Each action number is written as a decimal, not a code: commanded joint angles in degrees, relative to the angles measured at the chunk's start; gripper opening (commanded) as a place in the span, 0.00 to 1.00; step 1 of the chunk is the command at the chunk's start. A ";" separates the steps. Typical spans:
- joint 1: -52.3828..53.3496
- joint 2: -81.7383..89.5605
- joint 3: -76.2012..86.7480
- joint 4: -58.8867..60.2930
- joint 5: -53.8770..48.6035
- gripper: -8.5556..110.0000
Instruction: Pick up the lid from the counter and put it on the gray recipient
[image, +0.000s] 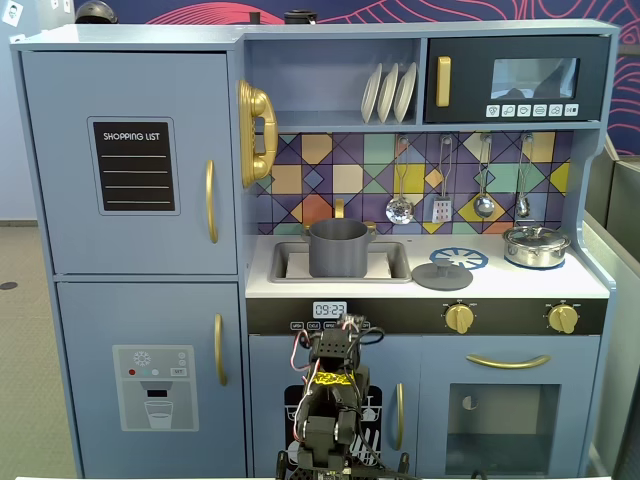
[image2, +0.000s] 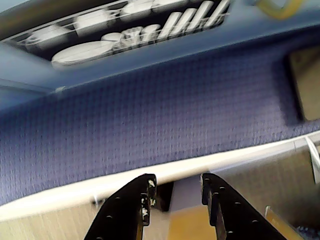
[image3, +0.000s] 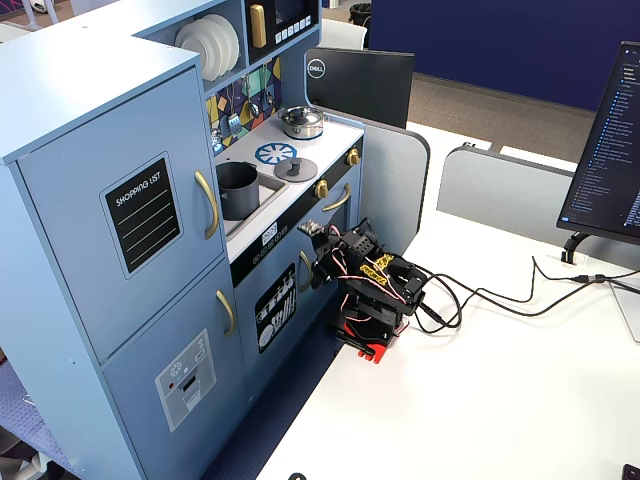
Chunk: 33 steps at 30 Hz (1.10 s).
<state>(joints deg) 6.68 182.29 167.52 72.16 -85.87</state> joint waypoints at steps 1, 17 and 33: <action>1.85 -3.87 -12.48 -5.36 -1.58 0.07; 18.02 -16.17 -27.51 -48.52 -6.86 0.07; 26.54 -35.16 -19.86 -89.03 -3.60 0.26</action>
<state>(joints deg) 31.29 150.38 149.50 -13.01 -88.77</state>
